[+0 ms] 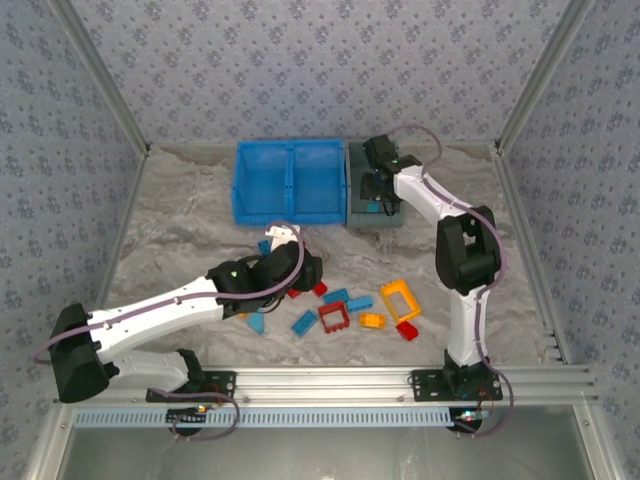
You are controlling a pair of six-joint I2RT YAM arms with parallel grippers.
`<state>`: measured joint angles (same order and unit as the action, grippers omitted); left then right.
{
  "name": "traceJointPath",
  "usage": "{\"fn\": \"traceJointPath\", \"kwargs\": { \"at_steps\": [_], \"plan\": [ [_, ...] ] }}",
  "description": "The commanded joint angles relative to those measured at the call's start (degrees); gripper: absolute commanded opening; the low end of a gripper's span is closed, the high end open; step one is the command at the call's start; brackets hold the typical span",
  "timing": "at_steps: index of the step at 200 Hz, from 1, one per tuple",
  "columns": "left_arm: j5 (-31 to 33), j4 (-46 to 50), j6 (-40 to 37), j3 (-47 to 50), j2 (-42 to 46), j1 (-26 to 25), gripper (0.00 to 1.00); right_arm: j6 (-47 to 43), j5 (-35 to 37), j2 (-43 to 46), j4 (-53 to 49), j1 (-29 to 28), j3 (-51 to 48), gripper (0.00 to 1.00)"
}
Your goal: Sort the legos into containers by color
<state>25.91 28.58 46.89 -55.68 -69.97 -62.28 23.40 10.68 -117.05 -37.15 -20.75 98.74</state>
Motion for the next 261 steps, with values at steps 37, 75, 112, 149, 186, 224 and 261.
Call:
{"fn": "traceJointPath", "kwargs": {
  "at_steps": [37, 75, 112, 149, 186, 224, 261],
  "plan": [
    [-1.2, 23.1, 12.2, -1.2, 2.1, 7.1, 0.68, -2.5, 1.5, 22.6, 1.0, -6.8, -9.9, 0.60],
    [-9.6, 23.8, 10.2, 8.3, 9.2, 15.8, 0.70, -2.8, -3.5, 37.5, 10.0, -21.2, -29.6, 0.64],
    [-13.7, 25.2, 2.8, 10.4, 6.3, 20.1, 0.73, 4.0, -2.7, 43.7, 13.4, -33.4, -41.7, 0.68],
    [-17.6, 20.0, -3.4, 12.2, 1.0, 23.7, 0.73, 10.3, -5.8, 45.3, 17.3, -39.2, -46.5, 0.70],
    [-19.7, 16.9, -6.2, 12.3, -3.4, 26.0, 0.67, 12.2, -7.0, 45.0, 17.7, -41.2, -47.6, 0.70],
    [-20.0, 16.6, -6.7, 13.1, -5.7, 26.5, 0.59, 14.1, -6.0, 45.2, 17.4, -41.2, -47.5, 0.70],
    [-19.9, 14.5, -6.9, 13.9, -7.8, 26.8, 0.50, 14.7, -6.0, 44.0, 17.9, -41.3, -47.2, 0.70]
  ]
}}
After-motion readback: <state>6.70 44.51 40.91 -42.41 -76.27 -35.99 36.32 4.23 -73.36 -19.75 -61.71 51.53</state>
